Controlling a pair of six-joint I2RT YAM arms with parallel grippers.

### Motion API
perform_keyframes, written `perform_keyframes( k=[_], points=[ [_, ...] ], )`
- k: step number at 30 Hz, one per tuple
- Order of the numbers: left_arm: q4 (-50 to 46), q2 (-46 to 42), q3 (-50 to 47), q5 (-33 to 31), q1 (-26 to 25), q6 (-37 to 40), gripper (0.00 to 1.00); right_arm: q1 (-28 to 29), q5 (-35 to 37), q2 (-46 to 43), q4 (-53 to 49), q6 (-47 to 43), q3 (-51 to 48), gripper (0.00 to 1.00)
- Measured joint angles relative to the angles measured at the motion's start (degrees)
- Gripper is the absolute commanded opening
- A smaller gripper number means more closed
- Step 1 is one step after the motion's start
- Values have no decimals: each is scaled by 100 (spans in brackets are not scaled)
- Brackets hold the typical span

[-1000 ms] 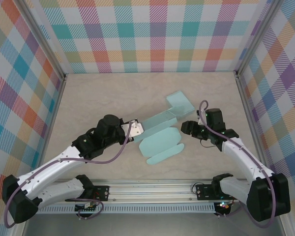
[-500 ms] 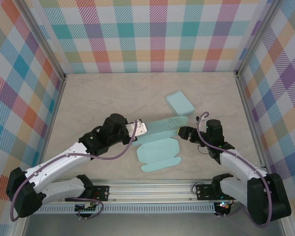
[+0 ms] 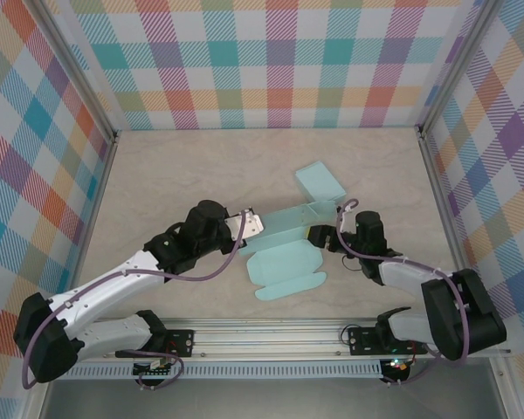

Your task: Fold the paper box

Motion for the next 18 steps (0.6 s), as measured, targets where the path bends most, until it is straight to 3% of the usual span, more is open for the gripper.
perform_keyframes(
  k=[6, 18],
  points=[
    [15, 175, 0, -83, 0, 0, 0, 94, -35, 98, 129, 70, 96, 58],
    [326, 662, 85, -208, 0, -20, 0, 236, 22, -52, 247, 221, 177, 38]
  ],
)
